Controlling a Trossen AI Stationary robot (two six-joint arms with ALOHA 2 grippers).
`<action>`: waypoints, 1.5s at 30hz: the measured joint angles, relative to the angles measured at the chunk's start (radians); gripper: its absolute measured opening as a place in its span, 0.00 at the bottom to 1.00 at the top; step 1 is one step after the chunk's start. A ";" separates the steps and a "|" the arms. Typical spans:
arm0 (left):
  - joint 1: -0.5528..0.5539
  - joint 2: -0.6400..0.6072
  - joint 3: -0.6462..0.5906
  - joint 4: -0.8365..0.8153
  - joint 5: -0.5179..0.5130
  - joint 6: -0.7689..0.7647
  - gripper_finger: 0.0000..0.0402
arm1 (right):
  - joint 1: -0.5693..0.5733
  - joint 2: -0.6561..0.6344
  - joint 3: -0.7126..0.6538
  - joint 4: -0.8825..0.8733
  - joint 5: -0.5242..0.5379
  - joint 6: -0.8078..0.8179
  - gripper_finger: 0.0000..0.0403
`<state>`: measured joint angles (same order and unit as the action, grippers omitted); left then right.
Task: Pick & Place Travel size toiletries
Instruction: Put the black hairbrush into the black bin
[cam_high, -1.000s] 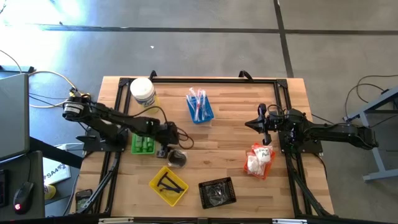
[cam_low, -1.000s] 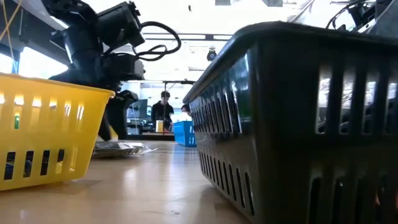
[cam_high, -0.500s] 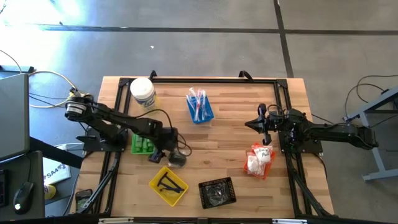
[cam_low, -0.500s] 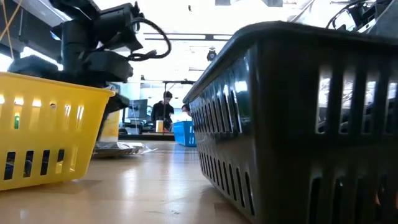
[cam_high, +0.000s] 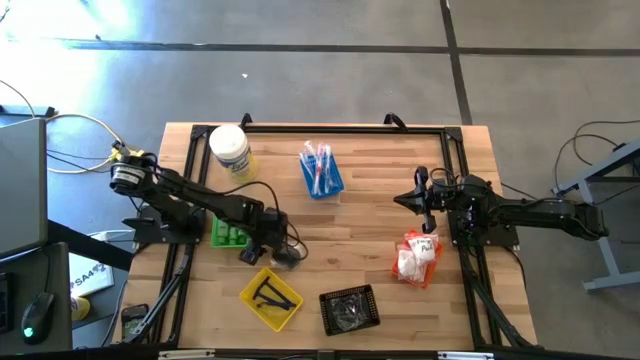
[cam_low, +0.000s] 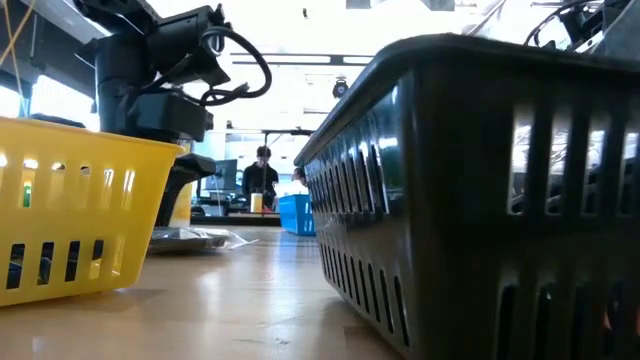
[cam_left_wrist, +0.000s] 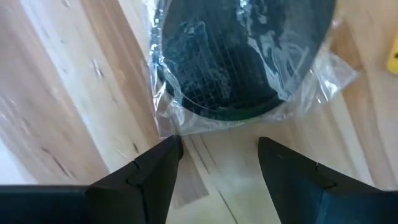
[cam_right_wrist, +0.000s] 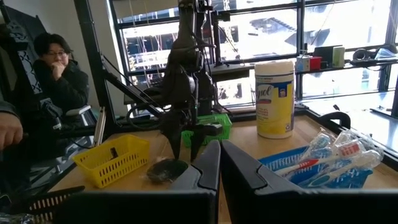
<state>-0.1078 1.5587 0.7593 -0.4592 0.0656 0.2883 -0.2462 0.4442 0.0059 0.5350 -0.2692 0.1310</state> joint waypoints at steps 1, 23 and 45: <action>0.000 0.000 0.000 0.009 -0.009 0.001 0.54 | 0.000 0.000 0.000 0.000 0.000 0.000 0.01; 0.003 0.014 -0.001 0.104 -0.059 0.074 0.01 | 0.000 0.000 0.000 0.000 0.000 0.005 0.01; 0.088 -0.037 0.184 -0.089 0.143 -0.368 0.31 | 0.000 0.000 0.000 0.008 -0.002 0.007 0.01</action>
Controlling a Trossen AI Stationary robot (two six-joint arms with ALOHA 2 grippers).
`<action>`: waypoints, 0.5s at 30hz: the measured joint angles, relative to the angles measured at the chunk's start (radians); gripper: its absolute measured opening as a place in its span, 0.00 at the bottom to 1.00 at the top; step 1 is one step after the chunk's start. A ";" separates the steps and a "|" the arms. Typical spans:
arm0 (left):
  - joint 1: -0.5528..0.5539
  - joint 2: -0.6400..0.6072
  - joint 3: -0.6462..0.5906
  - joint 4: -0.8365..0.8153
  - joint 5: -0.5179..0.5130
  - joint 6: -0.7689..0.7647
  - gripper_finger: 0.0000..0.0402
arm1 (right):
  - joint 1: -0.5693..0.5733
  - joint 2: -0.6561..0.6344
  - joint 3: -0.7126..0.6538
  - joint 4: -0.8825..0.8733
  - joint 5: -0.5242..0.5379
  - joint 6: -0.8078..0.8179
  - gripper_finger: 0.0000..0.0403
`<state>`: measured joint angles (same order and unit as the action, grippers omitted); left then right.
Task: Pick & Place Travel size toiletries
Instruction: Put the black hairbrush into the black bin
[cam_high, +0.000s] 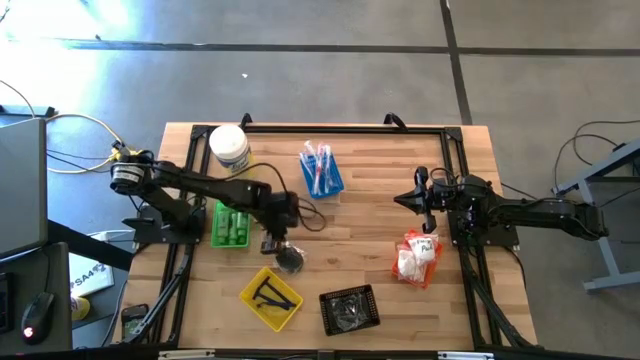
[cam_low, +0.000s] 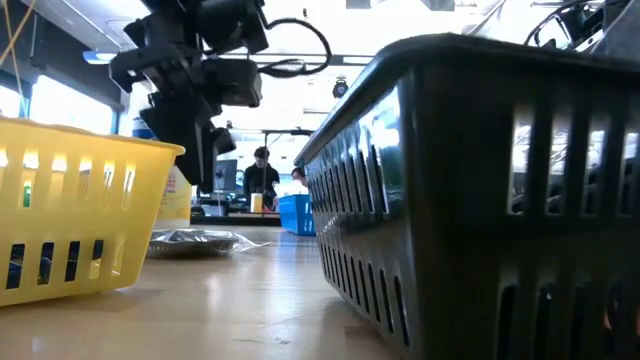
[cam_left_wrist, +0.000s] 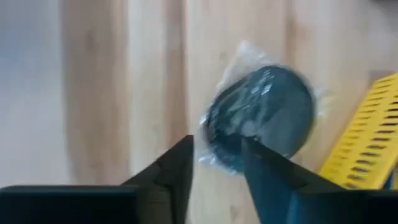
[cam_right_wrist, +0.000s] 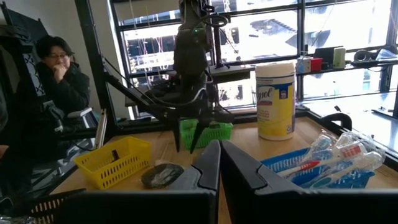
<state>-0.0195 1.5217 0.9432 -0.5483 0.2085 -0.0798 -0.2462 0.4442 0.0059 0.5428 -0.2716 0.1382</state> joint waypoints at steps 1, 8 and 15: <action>-0.003 0.005 0.001 0.015 0.007 0.001 0.35 | 0.000 0.000 0.000 0.001 -0.002 0.002 0.01; -0.094 0.056 0.001 0.065 -0.002 0.097 0.55 | 0.000 0.000 0.000 0.016 -0.025 0.019 0.01; -0.165 0.066 0.001 0.056 -0.092 0.249 0.66 | 0.000 0.000 0.000 0.016 -0.026 0.023 0.01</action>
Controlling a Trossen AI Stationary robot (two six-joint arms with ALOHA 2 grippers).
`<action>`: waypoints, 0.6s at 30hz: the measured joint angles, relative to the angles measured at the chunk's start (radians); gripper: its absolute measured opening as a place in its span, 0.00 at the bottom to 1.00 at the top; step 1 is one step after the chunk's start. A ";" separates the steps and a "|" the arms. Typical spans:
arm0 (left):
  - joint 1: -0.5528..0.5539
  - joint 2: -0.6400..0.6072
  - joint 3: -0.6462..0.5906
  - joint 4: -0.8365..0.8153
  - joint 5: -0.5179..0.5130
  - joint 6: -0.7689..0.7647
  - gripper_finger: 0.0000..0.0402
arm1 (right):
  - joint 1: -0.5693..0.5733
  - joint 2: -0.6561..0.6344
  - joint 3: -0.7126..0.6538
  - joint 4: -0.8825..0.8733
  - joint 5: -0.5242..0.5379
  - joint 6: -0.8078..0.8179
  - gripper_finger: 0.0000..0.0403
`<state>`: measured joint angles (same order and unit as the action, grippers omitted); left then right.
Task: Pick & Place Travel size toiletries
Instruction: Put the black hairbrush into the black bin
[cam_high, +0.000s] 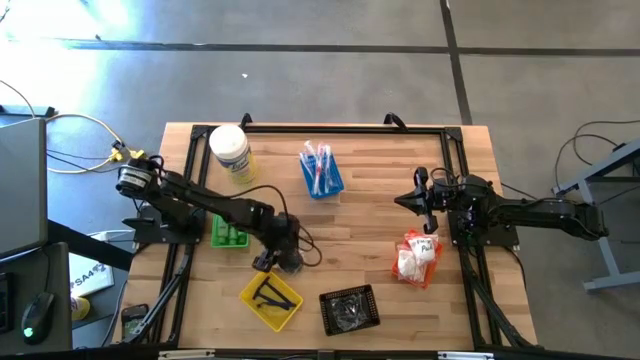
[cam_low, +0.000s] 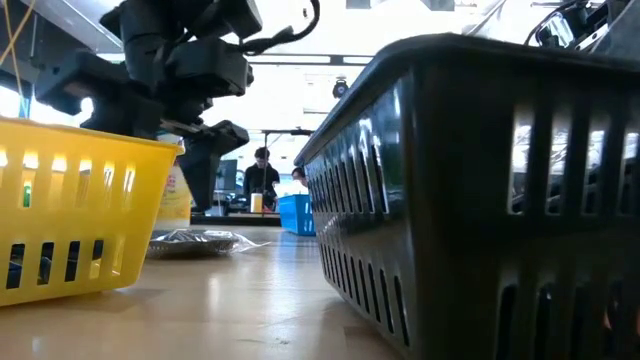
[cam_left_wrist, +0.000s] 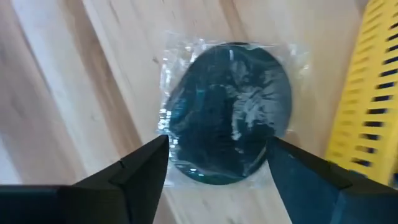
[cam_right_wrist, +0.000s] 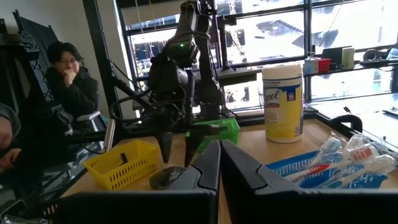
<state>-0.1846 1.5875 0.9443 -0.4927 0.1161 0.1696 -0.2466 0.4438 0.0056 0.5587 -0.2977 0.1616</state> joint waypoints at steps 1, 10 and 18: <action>-0.001 0.000 0.000 0.002 -0.020 0.011 0.66 | 0.000 0.000 0.000 0.000 0.000 0.000 0.01; 0.001 0.029 0.001 0.001 -0.023 0.043 0.67 | 0.000 0.000 0.000 0.000 0.000 0.004 0.01; 0.001 0.095 0.003 0.011 -0.047 0.072 0.67 | 0.000 0.000 0.000 0.000 0.000 0.004 0.01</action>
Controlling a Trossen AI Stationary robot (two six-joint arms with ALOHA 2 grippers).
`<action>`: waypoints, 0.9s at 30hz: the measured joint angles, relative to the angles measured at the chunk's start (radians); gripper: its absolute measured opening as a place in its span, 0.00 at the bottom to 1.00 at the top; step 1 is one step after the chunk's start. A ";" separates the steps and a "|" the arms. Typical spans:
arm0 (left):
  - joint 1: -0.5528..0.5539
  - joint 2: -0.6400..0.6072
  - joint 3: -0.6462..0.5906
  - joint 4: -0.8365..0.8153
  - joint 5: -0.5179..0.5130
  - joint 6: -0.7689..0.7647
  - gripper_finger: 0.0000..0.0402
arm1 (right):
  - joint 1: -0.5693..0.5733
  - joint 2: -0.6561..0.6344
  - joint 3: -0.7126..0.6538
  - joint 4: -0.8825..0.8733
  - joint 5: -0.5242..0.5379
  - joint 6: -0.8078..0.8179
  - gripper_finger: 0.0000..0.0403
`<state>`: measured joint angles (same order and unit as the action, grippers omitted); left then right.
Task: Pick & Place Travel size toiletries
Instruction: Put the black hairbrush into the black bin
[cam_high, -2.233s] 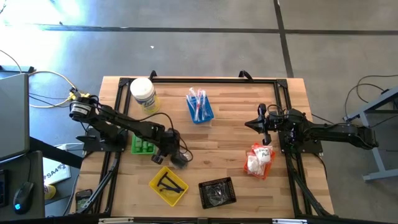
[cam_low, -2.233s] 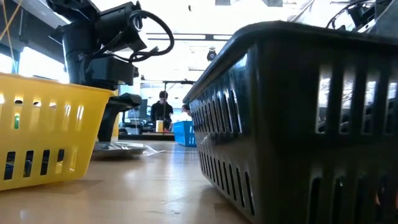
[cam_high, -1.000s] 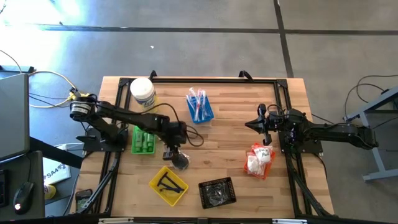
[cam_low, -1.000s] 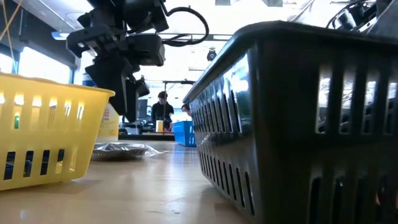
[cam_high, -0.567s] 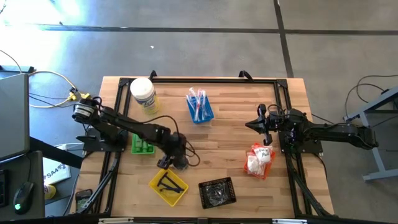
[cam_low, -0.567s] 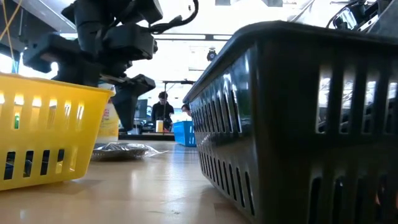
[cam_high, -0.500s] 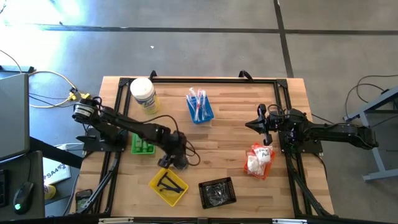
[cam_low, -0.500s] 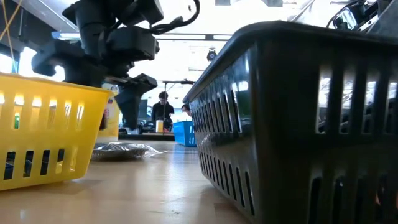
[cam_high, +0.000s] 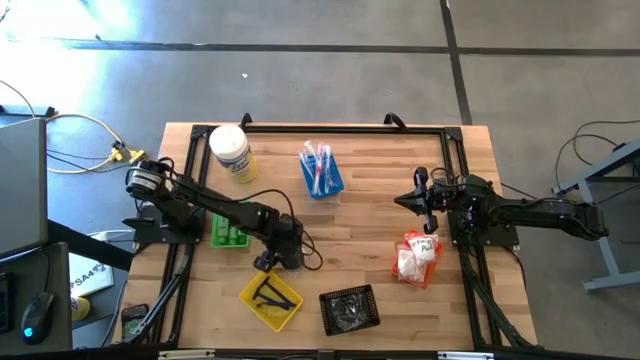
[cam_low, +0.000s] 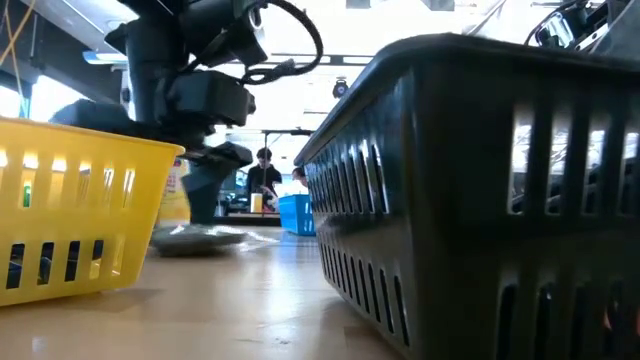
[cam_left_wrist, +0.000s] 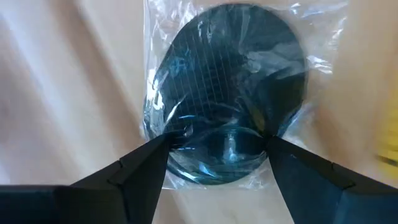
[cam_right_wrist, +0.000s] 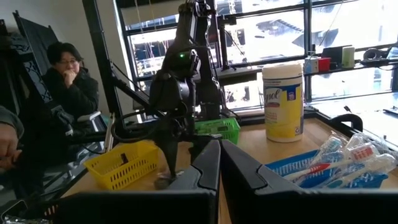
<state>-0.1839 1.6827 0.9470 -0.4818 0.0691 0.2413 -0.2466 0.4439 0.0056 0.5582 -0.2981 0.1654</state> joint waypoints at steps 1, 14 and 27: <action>0.000 0.012 0.002 0.012 -0.039 0.006 0.67 | 0.000 0.000 0.000 0.000 0.000 0.000 0.01; 0.021 0.043 0.002 0.127 -0.141 0.073 0.65 | 0.000 0.000 0.000 0.000 0.002 -0.001 0.01; 0.020 0.043 0.016 0.146 -0.162 0.122 0.05 | 0.000 0.000 0.000 0.000 0.003 0.002 0.01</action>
<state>-0.1635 1.7260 0.9633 -0.3357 -0.0924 0.3634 -0.2462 0.4442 0.0059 0.5579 -0.2955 0.1669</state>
